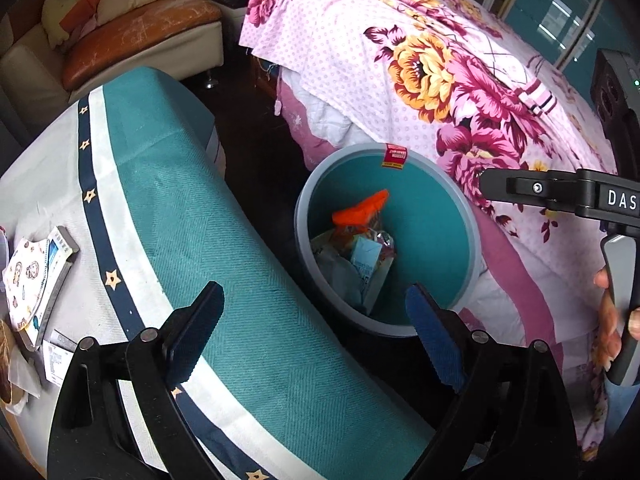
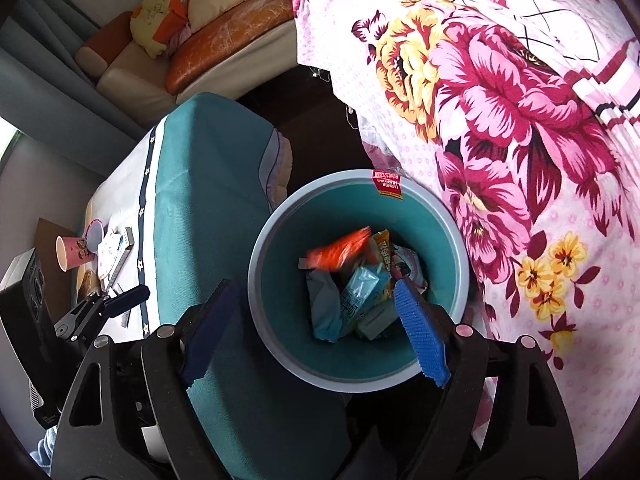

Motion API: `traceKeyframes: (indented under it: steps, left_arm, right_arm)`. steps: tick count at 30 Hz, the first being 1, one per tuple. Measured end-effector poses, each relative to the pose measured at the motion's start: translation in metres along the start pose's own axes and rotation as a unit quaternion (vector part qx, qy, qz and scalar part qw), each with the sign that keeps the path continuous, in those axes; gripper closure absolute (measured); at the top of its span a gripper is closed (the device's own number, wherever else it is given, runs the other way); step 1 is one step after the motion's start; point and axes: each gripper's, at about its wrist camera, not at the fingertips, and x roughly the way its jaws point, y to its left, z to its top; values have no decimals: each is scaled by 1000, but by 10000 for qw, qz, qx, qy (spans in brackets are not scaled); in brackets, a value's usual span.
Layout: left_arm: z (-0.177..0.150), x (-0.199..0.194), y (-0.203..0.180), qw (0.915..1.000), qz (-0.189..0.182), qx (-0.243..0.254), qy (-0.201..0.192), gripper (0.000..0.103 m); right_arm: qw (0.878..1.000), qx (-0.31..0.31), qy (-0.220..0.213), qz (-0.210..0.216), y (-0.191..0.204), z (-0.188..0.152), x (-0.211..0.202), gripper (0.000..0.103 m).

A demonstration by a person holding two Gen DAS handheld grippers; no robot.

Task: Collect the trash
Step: 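Move both tools back over the table toward the cup and bowl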

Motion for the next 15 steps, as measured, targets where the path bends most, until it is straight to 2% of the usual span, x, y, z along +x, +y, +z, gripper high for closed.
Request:
traceKeyframes:
  steps: [3,15]
  left_arm:
    - [-6,-5,10,9999,-14,-103,-2,10]
    - [-35,-36,52,9985,70,-516,-194,8]
  right_arm:
    - [10000,-17,55,-70,9,-4,1,21]
    - [9992,-370,116,-122,63,-14,-2,21]
